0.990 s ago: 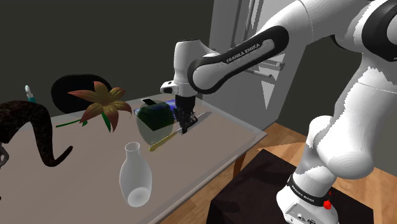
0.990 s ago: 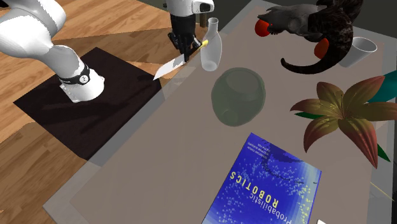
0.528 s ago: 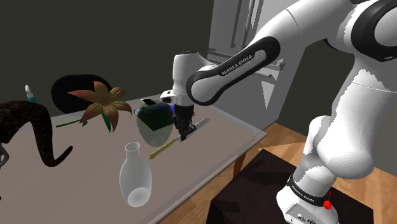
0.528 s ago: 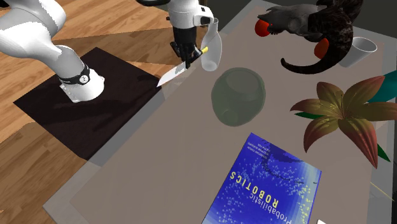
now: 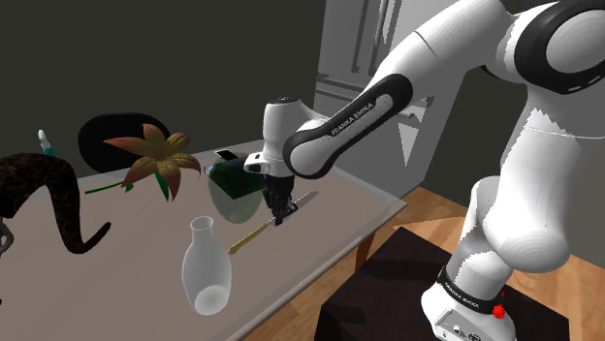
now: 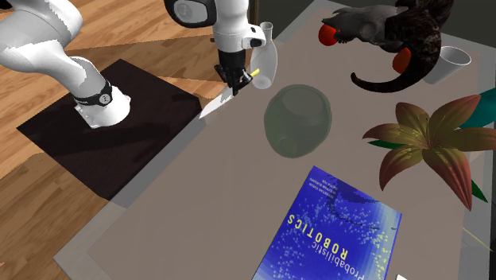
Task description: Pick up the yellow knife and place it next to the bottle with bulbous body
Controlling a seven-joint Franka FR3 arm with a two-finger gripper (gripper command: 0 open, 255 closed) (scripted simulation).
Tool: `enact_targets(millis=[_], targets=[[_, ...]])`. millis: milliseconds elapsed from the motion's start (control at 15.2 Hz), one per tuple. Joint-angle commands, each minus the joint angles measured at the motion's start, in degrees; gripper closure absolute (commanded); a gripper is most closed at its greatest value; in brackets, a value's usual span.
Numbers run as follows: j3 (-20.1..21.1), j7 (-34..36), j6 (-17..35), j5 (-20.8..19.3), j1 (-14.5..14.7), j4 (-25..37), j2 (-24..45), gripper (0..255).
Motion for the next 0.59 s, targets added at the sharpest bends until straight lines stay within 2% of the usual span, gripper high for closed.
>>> enact_targets(millis=[0,528], targets=[[0.01,0.24,1.67,-0.19,0.05,-0.59,1.06,255],[-0.19,0.97,7.64,-1.1,0.14,-1.72,5.93,255]])
